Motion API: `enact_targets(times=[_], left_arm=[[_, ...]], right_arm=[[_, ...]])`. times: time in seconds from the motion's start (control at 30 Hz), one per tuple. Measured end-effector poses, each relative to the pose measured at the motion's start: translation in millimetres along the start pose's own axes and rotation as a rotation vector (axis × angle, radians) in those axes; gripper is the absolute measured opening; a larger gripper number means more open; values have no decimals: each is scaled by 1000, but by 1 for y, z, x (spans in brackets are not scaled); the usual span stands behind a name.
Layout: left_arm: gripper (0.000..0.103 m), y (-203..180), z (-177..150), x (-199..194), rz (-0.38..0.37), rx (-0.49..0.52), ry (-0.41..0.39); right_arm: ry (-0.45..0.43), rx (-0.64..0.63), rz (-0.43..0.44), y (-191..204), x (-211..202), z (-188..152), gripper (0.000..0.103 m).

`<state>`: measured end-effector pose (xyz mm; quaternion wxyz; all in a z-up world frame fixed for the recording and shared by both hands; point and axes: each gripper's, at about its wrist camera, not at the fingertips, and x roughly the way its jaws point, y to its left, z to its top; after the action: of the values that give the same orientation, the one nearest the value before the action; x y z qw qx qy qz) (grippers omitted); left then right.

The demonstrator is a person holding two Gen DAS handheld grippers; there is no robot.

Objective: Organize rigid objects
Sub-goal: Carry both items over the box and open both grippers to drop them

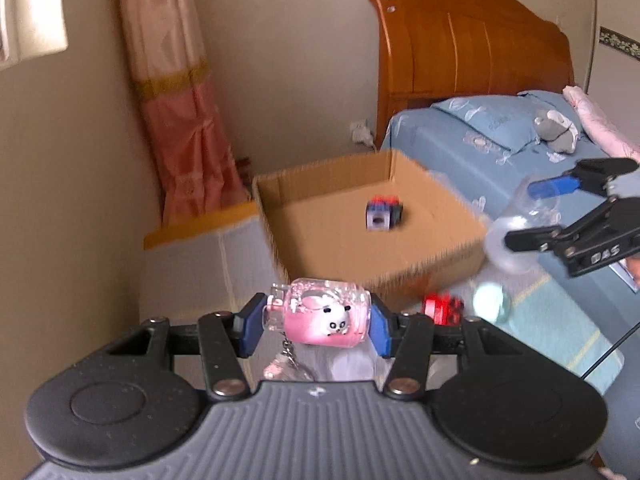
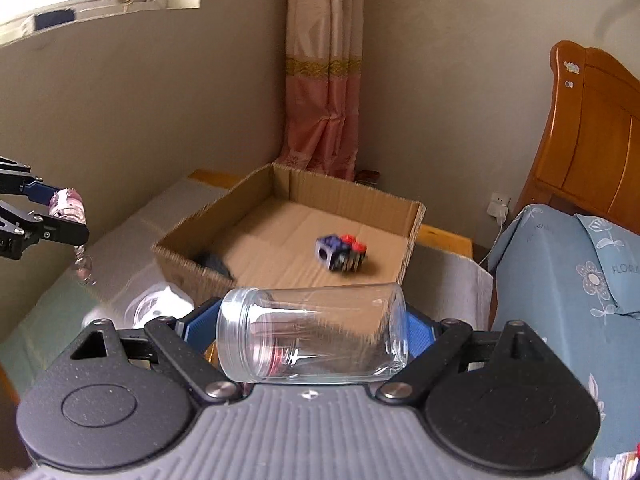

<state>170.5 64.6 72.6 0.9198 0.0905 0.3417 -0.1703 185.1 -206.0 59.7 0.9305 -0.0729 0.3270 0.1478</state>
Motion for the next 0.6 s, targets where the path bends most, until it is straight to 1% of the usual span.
enact_targets(times=[0.13,0.23,0.33,0.47,0.5,0.53,0.6], left_arm=[[51,0,32,14,4,9,-22],[51,1,53,25,-1,7,-33],[51,-1,69,39,-9,2,-34],[51,-4,82,59,-7,3,-28],[51,-5,84,64,-9,-1,-24],[51,-5,87,69,-13,-4,-18],[51,-4,92,78,-23,-16,-8]], right_arm=[[-1,27,-3,-7,22,20,93],[17,57,-15,-11,41,29,93],[34,82,-22,-13,59,34,93],[47,100,-29,-12,79,40,94],[56,109,-26,-12,83,40,96],[61,113,-18,-12,85,40,103],[49,109,-12,-11,84,37,103]])
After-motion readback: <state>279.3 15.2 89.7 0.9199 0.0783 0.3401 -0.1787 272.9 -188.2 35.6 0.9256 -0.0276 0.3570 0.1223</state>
